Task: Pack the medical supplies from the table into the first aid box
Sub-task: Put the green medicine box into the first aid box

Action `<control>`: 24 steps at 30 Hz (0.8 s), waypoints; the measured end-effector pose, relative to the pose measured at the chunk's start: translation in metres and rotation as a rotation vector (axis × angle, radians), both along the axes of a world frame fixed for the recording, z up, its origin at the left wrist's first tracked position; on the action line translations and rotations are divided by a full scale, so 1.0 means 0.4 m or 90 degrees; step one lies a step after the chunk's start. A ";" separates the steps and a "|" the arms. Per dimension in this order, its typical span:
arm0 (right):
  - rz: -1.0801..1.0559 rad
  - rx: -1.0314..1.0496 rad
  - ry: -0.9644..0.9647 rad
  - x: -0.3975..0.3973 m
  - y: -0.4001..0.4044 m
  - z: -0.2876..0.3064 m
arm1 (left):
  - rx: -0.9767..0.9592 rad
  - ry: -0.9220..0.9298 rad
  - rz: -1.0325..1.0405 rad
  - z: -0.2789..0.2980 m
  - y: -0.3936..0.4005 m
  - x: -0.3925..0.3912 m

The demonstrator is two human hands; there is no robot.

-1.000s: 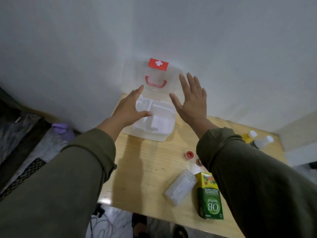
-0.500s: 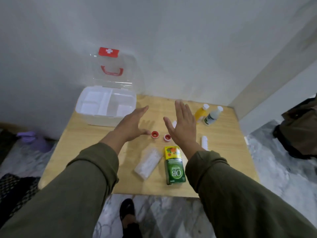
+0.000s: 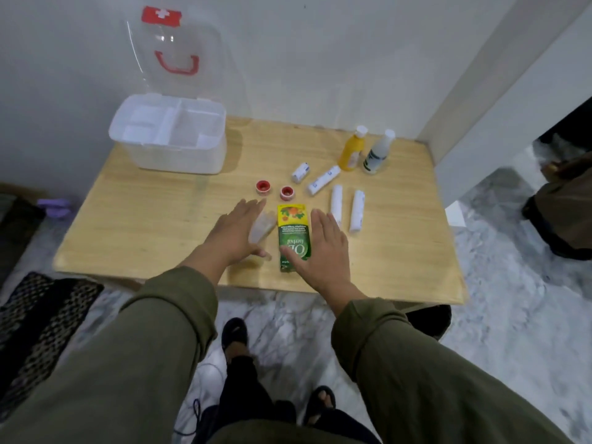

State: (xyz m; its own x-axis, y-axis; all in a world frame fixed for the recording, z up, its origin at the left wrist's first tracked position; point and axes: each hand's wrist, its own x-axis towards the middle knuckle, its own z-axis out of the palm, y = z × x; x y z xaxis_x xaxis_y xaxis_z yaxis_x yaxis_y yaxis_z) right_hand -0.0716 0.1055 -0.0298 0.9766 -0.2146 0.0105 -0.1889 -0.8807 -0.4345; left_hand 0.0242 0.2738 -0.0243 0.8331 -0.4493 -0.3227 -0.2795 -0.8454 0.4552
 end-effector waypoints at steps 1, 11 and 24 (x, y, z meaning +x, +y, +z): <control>0.003 0.006 0.002 -0.015 0.008 -0.009 | 0.032 -0.009 -0.011 -0.013 -0.001 -0.016; 0.002 -0.031 0.068 -0.045 0.030 -0.041 | 0.100 -0.052 -0.051 -0.016 -0.032 -0.044; 0.024 -0.008 0.068 -0.025 -0.074 -0.033 | 0.102 -0.113 -0.119 0.023 -0.128 0.020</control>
State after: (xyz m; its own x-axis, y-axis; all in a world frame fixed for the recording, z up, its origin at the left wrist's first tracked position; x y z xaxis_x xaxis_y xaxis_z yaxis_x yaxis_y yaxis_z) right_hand -0.0817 0.0760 -0.0430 0.9798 -0.1776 -0.0914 -0.1995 -0.8931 -0.4031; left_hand 0.0323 0.2225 -0.0149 0.7906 -0.5549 -0.2589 -0.4996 -0.8291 0.2512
